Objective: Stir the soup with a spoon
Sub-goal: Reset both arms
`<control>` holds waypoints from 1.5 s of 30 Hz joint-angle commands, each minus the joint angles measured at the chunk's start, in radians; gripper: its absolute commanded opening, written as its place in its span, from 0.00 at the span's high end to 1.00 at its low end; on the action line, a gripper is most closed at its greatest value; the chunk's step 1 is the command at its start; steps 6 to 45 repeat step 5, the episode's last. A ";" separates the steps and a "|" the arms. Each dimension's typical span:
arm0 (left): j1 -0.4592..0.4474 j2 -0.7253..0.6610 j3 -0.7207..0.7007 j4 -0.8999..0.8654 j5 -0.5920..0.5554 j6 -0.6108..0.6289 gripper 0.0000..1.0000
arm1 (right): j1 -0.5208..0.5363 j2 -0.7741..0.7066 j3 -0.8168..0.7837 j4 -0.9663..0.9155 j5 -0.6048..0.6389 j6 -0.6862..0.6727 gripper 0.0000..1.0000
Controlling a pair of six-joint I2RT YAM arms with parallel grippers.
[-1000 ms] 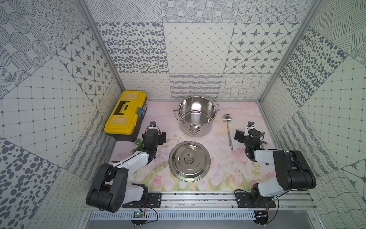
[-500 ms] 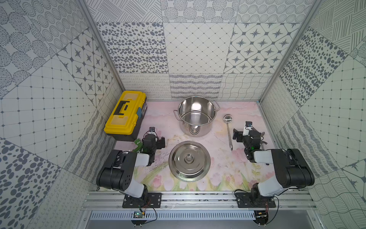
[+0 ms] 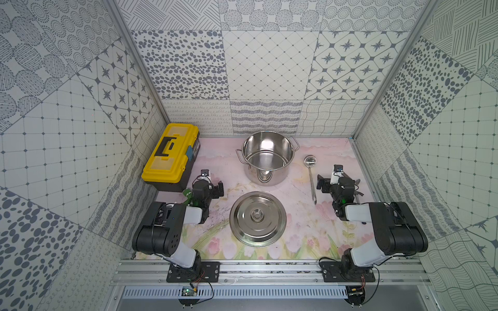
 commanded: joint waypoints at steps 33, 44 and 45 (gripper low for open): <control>0.009 0.002 0.007 0.049 0.022 -0.014 0.00 | 0.006 0.006 0.009 0.045 -0.012 -0.010 0.03; 0.009 0.002 0.007 0.049 0.022 -0.014 0.00 | 0.006 0.006 0.009 0.045 -0.012 -0.010 0.03; 0.009 0.002 0.007 0.049 0.022 -0.014 0.00 | 0.006 0.006 0.009 0.045 -0.012 -0.010 0.03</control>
